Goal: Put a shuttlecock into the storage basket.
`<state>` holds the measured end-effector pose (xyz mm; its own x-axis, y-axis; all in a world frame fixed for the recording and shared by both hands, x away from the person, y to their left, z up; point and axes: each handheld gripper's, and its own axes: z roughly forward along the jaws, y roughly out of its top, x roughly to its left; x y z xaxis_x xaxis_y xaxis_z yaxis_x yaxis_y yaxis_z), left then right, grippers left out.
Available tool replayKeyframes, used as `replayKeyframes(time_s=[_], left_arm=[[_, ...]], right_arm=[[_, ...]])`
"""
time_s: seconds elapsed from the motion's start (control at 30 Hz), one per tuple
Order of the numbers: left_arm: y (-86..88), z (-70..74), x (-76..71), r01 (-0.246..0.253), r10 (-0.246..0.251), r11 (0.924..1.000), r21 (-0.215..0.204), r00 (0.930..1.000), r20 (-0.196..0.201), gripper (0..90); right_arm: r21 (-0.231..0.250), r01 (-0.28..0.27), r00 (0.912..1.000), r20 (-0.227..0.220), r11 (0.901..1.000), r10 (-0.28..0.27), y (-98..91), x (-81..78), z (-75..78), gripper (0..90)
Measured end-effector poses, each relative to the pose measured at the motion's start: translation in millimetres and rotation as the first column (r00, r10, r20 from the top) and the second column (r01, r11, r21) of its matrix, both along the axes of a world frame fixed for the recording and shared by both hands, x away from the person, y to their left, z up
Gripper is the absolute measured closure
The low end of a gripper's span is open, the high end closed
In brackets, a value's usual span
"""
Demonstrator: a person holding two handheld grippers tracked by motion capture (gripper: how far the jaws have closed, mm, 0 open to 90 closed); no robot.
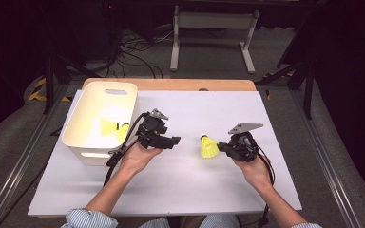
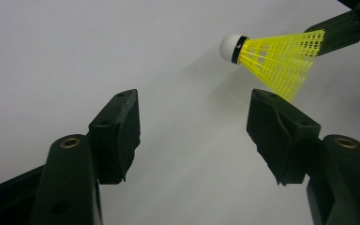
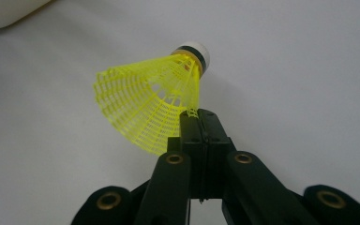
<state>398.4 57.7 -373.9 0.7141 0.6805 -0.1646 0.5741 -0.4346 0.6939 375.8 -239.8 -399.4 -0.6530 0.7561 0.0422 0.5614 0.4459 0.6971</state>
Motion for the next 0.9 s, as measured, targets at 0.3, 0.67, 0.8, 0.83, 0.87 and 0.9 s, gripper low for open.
replayKeyframes(time_s=[0.3, 0.67, 0.8, 0.83, 0.87, 0.9], left_arm=[[-5.0, -4.0, -0.7, 0.016, -0.016, 0.9998, -0.007, 0.9998, -0.011, 35.5], [-10.1, -9.8, -1.0, 0.032, -0.032, 0.9995, -0.005, 0.9992, -0.022, 34.5], [-11.6, -11.0, -1.3, 0.035, -0.036, 0.9994, -0.006, 0.9991, -0.025, 34.3], [-12.1, -11.4, -1.3, 0.04, -0.04, 0.9992, -0.006, 0.999, -0.022, 34.3], [-12.4, -11.5, -1.6, 0.041, -0.041, 0.9992, -0.006, 0.9989, -0.023, 34.3], [-13.1, -12.0, -1.9, 0.046, -0.046, 0.9989, -0.007, 0.9986, -0.024, 34.3]], right_arm=[[0.0, -0.01, 0.9999, -0.008, 1.0, 0.01, 9.7, 4.8, 2.6, 90.0], [-0.01, -0.012, 0.9997, -0.021, 0.9999, 0.012, 19.0, 10.7, 4.6, 90.0], [-0.011, -0.017, 0.9996, -0.021, 0.9998, 0.017, 23.1, 12.4, 5.6, 90.0], [-0.01, -0.02, 0.9995, -0.024, 0.9998, 0.019, 24.0, 12.6, 5.9, 90.0], [-0.012, -0.02, 0.9995, -0.025, 0.9997, 0.02, 25.9, 13.1, 6.3, 90.0], [-0.015, -0.023, 0.9994, -0.026, 0.9996, 0.022, 26.9, 13.4, 6.5, 90.0]])
